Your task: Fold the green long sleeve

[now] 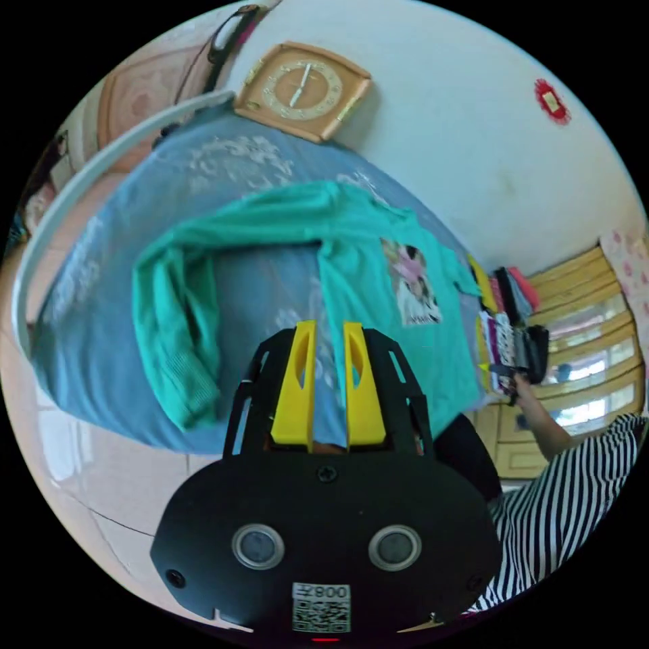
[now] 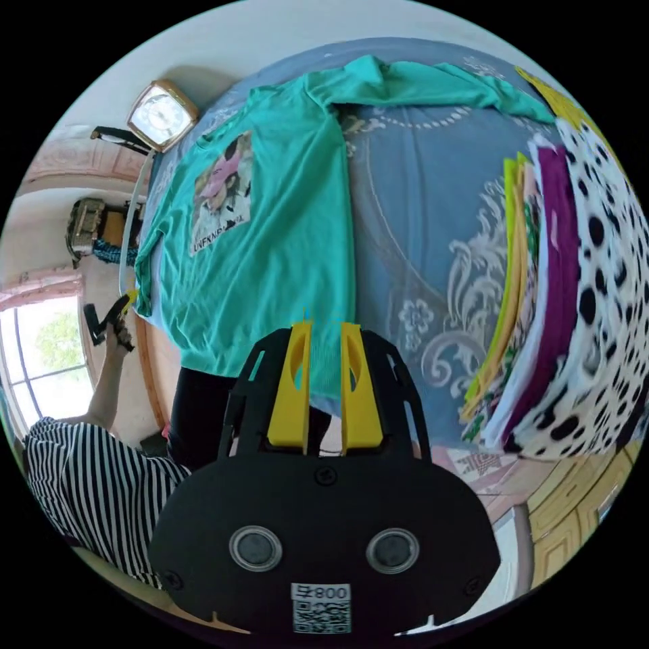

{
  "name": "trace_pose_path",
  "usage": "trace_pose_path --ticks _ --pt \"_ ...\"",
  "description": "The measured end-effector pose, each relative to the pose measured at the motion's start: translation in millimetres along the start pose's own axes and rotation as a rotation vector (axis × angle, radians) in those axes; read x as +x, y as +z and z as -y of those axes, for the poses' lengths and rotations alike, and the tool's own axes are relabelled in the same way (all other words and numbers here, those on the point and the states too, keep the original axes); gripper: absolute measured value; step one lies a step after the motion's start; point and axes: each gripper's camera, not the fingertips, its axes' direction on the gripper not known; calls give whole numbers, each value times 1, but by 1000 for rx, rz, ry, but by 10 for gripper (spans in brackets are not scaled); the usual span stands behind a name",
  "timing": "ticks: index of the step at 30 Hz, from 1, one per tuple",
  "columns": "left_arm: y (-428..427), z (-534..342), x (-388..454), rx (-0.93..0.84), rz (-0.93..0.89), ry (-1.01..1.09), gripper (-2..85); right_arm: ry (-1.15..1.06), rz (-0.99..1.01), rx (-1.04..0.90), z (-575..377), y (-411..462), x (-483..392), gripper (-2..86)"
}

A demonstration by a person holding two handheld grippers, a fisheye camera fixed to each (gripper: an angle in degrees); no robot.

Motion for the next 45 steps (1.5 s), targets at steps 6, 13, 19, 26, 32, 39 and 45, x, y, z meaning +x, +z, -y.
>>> trace_pose_path --ticks 6,13,19,26,32,39,45 --pt "14 -120 -30 -160 -202 -198 96 147 67 27 -59 -8 28 85" --pt "27 -166 -46 -229 -271 -234 110 194 126 26 -61 -12 30 94" --pt "26 -172 -43 -252 -299 -197 91 233 129 14 -63 -25 32 82" --pt "-8 -204 -57 -249 -220 -229 87 225 99 22 -69 -43 16 103" --pt "-7 -216 -83 -242 -341 -260 84 260 171 33 -78 -53 16 90" --pt "-40 -245 -87 -226 -461 -263 28 305 176 43 -86 -60 12 45" --pt "-88 -250 -75 -159 -554 -161 19 246 198 75 -101 -97 -1 17"
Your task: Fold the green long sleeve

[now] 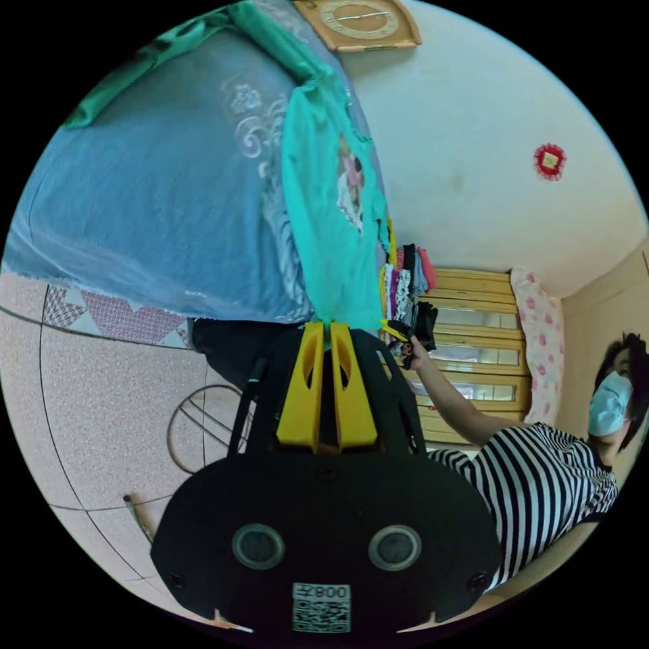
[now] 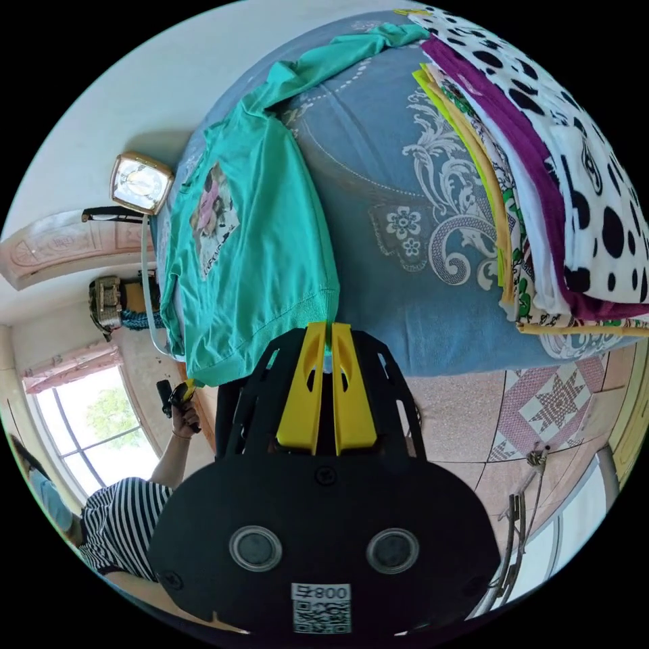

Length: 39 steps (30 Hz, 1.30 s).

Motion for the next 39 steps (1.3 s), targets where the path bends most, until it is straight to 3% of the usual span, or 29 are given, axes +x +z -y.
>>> trace_pose_path --ticks 14,39 --pt "-39 -55 -19 167 -67 24 13 -129 71 10 -46 -47 -10 8" --pt "141 -20 -116 149 209 -126 12 -147 148 -64 -19 6 80 5"
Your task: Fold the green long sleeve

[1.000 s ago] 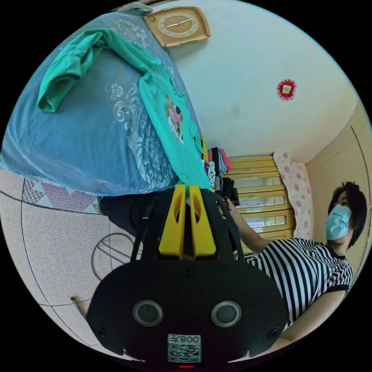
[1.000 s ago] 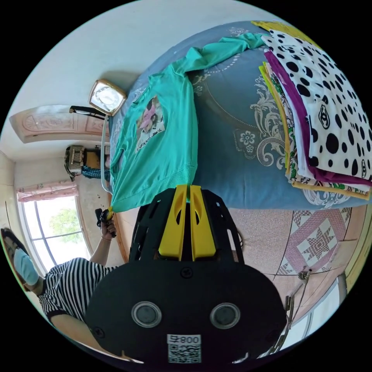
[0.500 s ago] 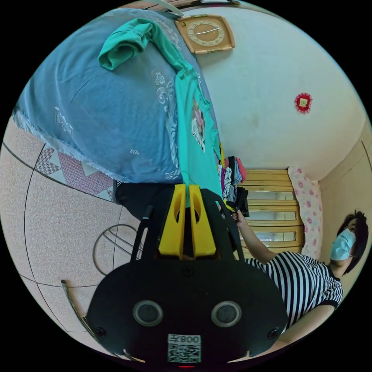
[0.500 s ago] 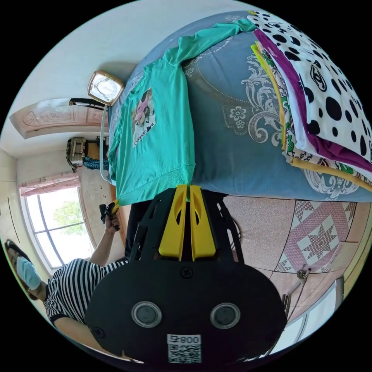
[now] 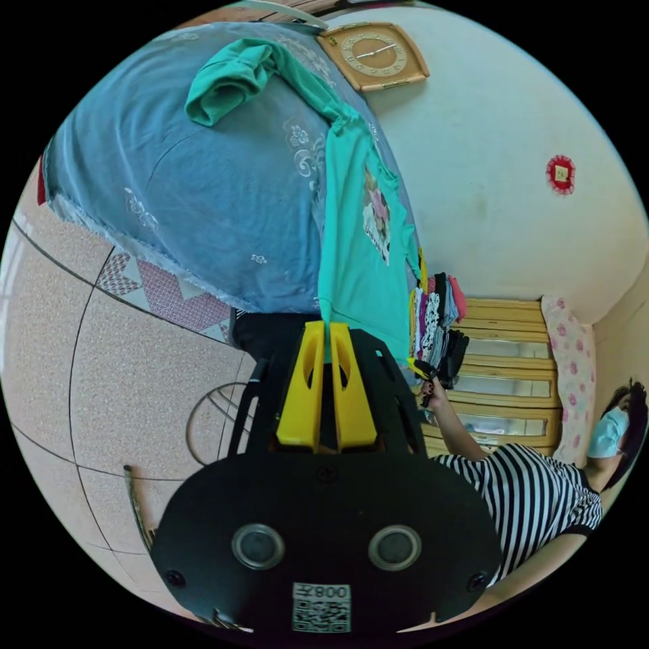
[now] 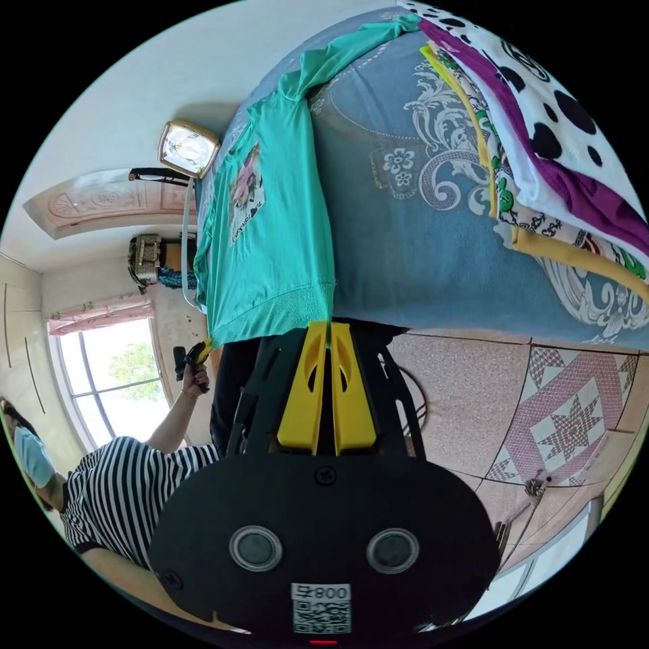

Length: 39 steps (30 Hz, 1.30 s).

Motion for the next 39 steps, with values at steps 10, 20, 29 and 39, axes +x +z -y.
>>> trace_pose_path --ticks 10,20,29,39 --pt "116 27 -37 -13 73 -81 19 13 -40 -82 35 38 37 13" --pt "207 85 -5 77 188 14 24 -180 -146 200 113 -57 -1 44" --pt "510 290 197 -210 -30 693 41 -130 -450 383 347 -178 7 77" --pt "814 384 326 -364 -35 1033 69 184 -476 197 492 -134 126 94"
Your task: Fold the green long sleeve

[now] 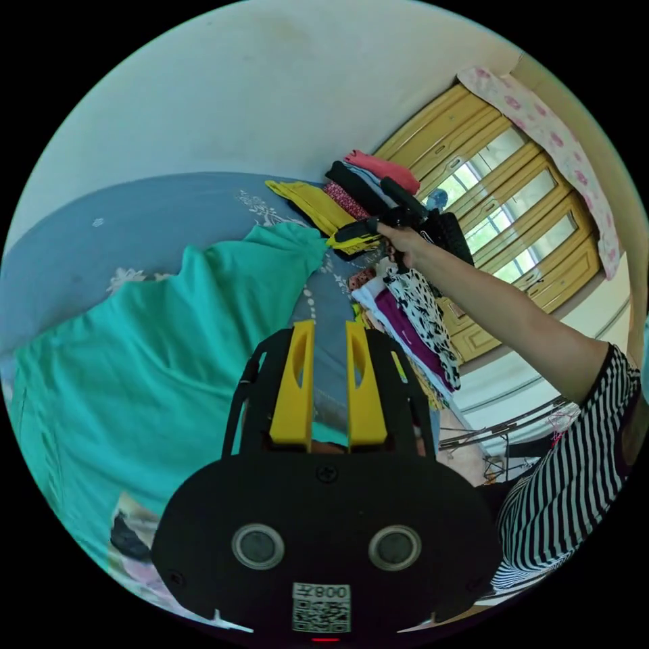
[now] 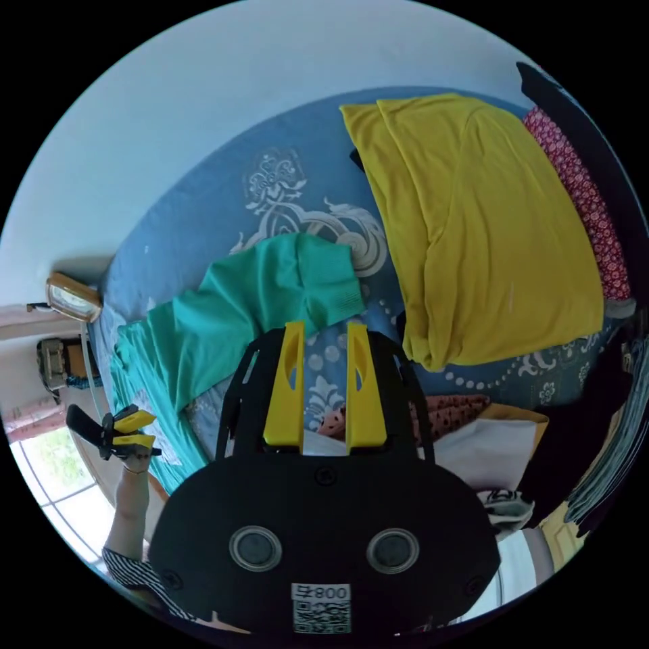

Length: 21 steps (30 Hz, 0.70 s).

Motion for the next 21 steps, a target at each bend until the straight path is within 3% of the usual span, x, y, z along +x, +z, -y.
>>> trace_pose_path --ticks 9,14,17,21 --pt "60 19 -64 3 -8 -40 71 -15 205 152 -14 15 12 15" --pt "42 32 -94 72 19 -46 74 -306 362 326 -62 -14 -62 5" --pt "24 39 -117 131 14 -64 84 -524 369 338 -121 0 -134 4" --pt "14 31 -165 161 -26 -163 111 -646 300 309 -177 57 -198 4"
